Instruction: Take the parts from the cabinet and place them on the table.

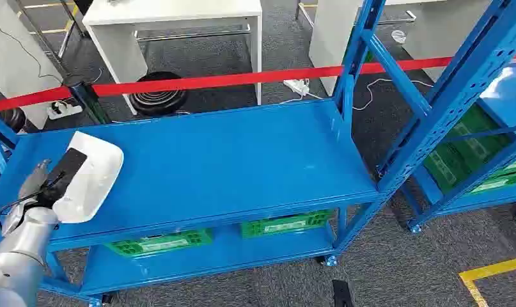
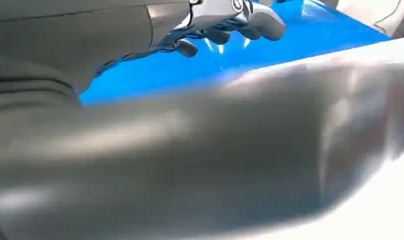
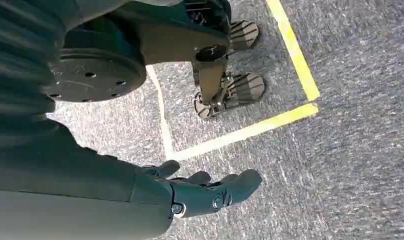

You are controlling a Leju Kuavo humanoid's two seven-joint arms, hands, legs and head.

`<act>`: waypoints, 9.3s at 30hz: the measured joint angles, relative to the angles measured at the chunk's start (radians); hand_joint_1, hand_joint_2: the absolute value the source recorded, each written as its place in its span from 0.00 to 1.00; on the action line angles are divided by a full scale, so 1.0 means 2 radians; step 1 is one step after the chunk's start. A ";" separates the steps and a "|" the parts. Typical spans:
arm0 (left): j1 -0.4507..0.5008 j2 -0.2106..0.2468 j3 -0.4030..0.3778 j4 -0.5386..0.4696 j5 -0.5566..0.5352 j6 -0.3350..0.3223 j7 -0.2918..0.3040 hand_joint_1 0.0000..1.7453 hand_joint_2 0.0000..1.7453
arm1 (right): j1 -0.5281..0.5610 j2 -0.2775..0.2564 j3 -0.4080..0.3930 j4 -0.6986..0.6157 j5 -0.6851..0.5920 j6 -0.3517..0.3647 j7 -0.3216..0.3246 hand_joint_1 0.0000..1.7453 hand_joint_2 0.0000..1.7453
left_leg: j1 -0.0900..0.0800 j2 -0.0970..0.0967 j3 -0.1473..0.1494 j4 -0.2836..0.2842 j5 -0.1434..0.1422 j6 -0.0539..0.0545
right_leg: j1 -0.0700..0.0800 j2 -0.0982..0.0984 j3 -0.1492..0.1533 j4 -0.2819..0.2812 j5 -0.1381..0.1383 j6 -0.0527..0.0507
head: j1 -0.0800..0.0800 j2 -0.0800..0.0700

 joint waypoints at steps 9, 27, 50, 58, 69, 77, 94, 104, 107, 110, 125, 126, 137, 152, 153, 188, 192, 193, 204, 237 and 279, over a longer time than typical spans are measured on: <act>0.000 0.000 0.000 0.000 0.002 -0.007 -0.020 0.00 1.00 | 0.000 0.003 0.005 0.000 0.004 0.000 0.004 0.00 1.00 | 0.000 0.000 0.000 0.000 0.000 0.000 | 0.000 0.000 0.000 0.000 0.000 0.000 | 0.000 0.000; -0.003 -0.001 0.000 0.000 0.013 0.006 -0.021 0.00 1.00 | 0.000 0.004 0.005 0.000 0.000 -0.005 0.003 0.00 1.00 | 0.000 0.000 0.000 0.000 0.000 0.000 | 0.000 0.000 0.000 0.000 0.000 0.000 | 0.000 0.000; -0.010 -0.021 0.000 0.001 0.015 -0.025 -0.008 0.00 1.00 | -0.001 0.003 0.003 0.000 -0.011 -0.016 -0.011 0.00 1.00 | 0.000 0.000 0.000 0.000 0.000 0.000 | 0.000 0.000 0.000 0.000 0.000 0.000 | 0.000 0.000; -0.015 -0.059 -0.001 0.001 0.001 -0.031 0.000 0.00 1.00 | 0.002 0.002 -0.013 0.000 -0.030 -0.015 -0.008 0.00 1.00 | 0.000 0.000 0.000 0.000 0.000 0.000 | 0.000 0.000 0.000 0.000 0.000 0.000 | 0.000 0.000; -0.021 -0.069 -0.004 0.001 0.026 -0.044 -0.024 0.00 1.00 | 0.003 0.001 -0.017 0.000 -0.023 -0.027 -0.027 0.00 1.00 | 0.000 0.000 0.000 0.000 0.000 0.000 | 0.000 0.000 0.000 0.000 0.000 0.000 | 0.000 0.000; -0.007 -0.052 -0.003 0.000 0.032 -0.046 -0.028 0.00 1.00 | 0.002 0.001 -0.017 0.000 -0.014 -0.016 -0.021 0.00 1.00 | 0.000 0.000 0.000 0.000 0.000 0.000 | 0.000 0.000 0.000 0.000 0.000 0.000 | 0.000 0.000; -0.003 -0.045 -0.002 0.000 0.034 -0.045 -0.032 0.00 1.00 | 0.003 0.004 -0.017 0.000 -0.011 -0.019 -0.009 0.00 1.00 | 0.000 0.000 0.000 0.000 0.000 0.000 | 0.000 0.000 0.000 0.000 0.000 0.000 | 0.000 0.000; 0.002 -0.039 0.002 0.000 0.039 -0.043 -0.036 0.00 1.00 | 0.003 0.004 -0.017 0.000 -0.007 -0.019 -0.009 0.00 1.00 | 0.000 0.000 0.000 0.000 0.000 0.000 | 0.000 0.000 0.000 0.000 0.000 0.000 | 0.000 0.000; 0.009 -0.030 0.008 0.000 0.046 -0.043 -0.047 0.00 1.00 | 0.003 0.005 -0.016 0.000 -0.003 -0.019 -0.012 0.00 1.00 | 0.000 0.000 0.000 0.000 0.000 0.000 | 0.000 0.000 0.000 0.000 0.000 0.000 | 0.000 0.000; 0.018 -0.018 0.014 0.000 0.056 -0.041 -0.056 0.00 1.00 | 0.002 0.007 -0.015 0.000 0.003 -0.015 -0.013 0.00 1.00 | 0.000 0.000 0.000 0.000 0.000 0.000 | 0.000 0.000 0.000 0.000 0.000 0.000 | 0.000 0.000; 0.029 -0.002 0.030 -0.003 0.059 -0.033 -0.047 0.00 1.00 | 0.000 0.010 -0.004 0.000 0.012 -0.011 -0.006 0.00 1.00 | 0.000 0.000 0.004 -0.001 0.000 0.000 | 0.000 0.000 0.003 0.000 -0.001 0.000 | 0.000 0.000; 0.029 -0.002 0.030 -0.003 0.059 -0.031 -0.047 0.00 1.00 | 0.000 0.010 -0.004 0.000 0.012 -0.011 -0.006 0.00 1.00 | 0.000 0.000 0.004 -0.001 0.000 0.000 | 0.000 0.000 0.003 0.000 -0.001 0.000 | 0.000 0.000; 0.039 -0.001 0.037 -0.004 0.076 -0.018 -0.074 0.00 0.00 | -0.005 0.010 0.002 0.000 0.024 -0.012 0.000 0.00 1.00 | 0.000 0.000 0.004 -0.001 0.000 0.000 | 0.000 0.000 0.004 0.000 -0.001 0.000 | 0.000 0.000; 0.031 0.003 0.047 -0.008 0.083 -0.009 -0.114 0.00 0.00 | -0.006 0.015 0.008 0.000 0.018 -0.013 0.006 0.00 1.00 | 0.000 0.000 0.004 -0.001 0.000 0.000 | 0.000 0.000 0.003 0.000 -0.001 -0.001 | 0.000 0.000; 0.028 0.001 0.047 -0.008 0.081 -0.009 -0.114 0.00 0.00 | -0.006 0.016 0.008 0.000 0.016 -0.013 0.006 0.00 1.00 | 0.000 0.000 0.004 -0.001 0.000 0.000 | 0.000 0.000 0.003 0.000 -0.001 -0.001 | 0.000 0.000; -0.035 -0.051 -0.064 -0.027 -0.032 -0.010 -0.128 0.00 1.00 | -0.010 0.018 -0.005 0.000 0.001 -0.019 0.009 0.00 1.00 | 0.000 0.000 0.004 -0.001 0.000 0.000 | 0.000 0.000 0.003 0.000 -0.001 0.000 | 0.000 0.000; -0.034 -0.057 -0.089 -0.040 -0.053 0.020 -0.100 0.00 1.00 | -0.010 0.018 -0.007 0.000 -0.002 -0.020 0.007 0.00 1.00 | 0.000 0.000 0.004 -0.001 0.000 0.000 | 0.000 0.000 0.003 0.000 -0.001 0.000 | 0.000 0.000; -0.033 -0.057 -0.101 -0.045 -0.068 0.040 -0.078 0.00 1.00 | -0.010 0.018 -0.007 0.000 -0.002 -0.020 0.006 0.00 1.00 | 0.000 0.000 0.004 -0.001 0.000 0.000 | 0.000 0.000 0.003 0.000 -0.001 0.000 | 0.000 0.000; 0.017 -0.063 -0.217 -0.089 -0.134 0.120 0.033 0.00 1.00 | -0.009 0.020 -0.013 0.000 -0.007 -0.029 0.006 0.00 1.00 | 0.000 0.000 0.004 -0.001 0.000 0.000 | 0.000 0.000 0.003 0.000 -0.001 0.000 | 0.000 0.000; 0.092 -0.089 -0.284 -0.169 -0.081 0.143 0.074 0.00 0.00 | -0.003 0.021 -0.019 0.000 -0.005 -0.022 0.004 0.00 1.00 | 0.000 0.000 0.003 -0.001 0.000 0.000 | 0.000 0.000 0.003 0.000 -0.001 0.000 | 0.000 0.000; -0.094 -0.018 -0.246 -0.012 -0.027 -0.118 0.204 0.00 0.00 | -0.008 0.021 -0.019 0.000 0.016 -0.008 0.010 0.00 1.00 | 0.000 0.000 0.003 -0.001 0.000 -0.001 | 0.000 0.000 0.003 0.000 -0.001 0.000 | 0.000 0.000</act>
